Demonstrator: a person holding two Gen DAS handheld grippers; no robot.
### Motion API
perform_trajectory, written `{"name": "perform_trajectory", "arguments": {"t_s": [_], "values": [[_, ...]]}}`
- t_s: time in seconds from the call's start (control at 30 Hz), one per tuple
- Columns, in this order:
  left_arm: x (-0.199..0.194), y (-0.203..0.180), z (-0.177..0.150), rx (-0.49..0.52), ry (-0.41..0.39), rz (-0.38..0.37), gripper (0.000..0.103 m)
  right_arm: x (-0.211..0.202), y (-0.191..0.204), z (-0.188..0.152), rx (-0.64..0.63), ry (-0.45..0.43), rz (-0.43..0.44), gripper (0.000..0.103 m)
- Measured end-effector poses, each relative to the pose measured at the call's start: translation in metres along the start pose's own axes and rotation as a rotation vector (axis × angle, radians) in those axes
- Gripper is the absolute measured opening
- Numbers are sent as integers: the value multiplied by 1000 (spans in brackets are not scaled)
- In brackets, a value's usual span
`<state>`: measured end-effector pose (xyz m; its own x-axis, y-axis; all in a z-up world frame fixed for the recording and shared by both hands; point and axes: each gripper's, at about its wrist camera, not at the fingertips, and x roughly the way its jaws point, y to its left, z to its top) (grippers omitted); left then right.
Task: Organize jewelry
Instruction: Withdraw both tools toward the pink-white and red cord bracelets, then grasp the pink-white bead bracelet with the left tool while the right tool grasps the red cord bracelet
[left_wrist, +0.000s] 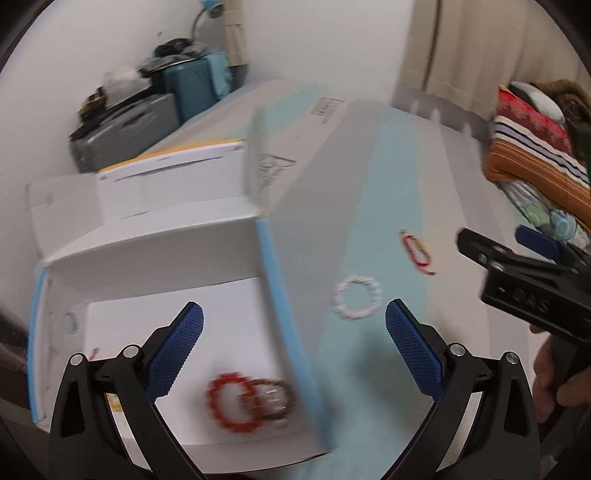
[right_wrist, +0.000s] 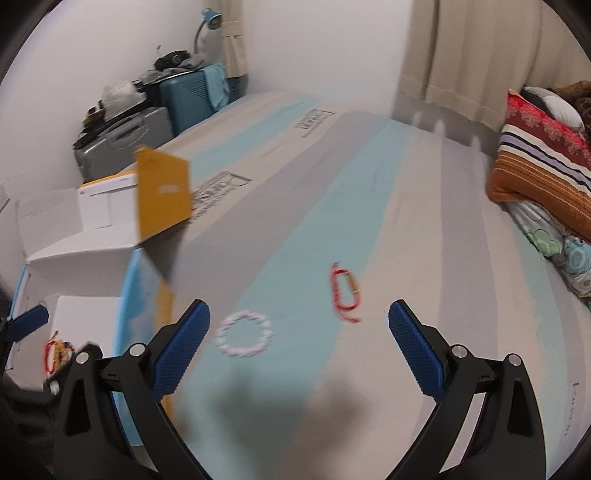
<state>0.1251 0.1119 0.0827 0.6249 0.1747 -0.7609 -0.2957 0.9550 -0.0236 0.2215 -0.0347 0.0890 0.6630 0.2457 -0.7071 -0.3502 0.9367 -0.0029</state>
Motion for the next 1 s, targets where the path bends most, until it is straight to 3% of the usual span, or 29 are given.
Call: {"name": "perform_trajectory", "arguments": {"t_s": [0.23, 0.43, 0.87, 1.0], "values": [[37, -76, 11, 38, 30, -36, 97, 44, -61, 9, 10, 42, -15, 94], [89, -108, 13, 27, 73, -29, 97, 97, -96, 7, 8, 105, 8, 94], [196, -93, -8, -14, 151, 18, 97, 203, -89, -2, -19, 193, 60, 93], [214, -85, -13, -15, 160, 37, 97, 225, -82, -2, -29, 221, 69, 84]]}}
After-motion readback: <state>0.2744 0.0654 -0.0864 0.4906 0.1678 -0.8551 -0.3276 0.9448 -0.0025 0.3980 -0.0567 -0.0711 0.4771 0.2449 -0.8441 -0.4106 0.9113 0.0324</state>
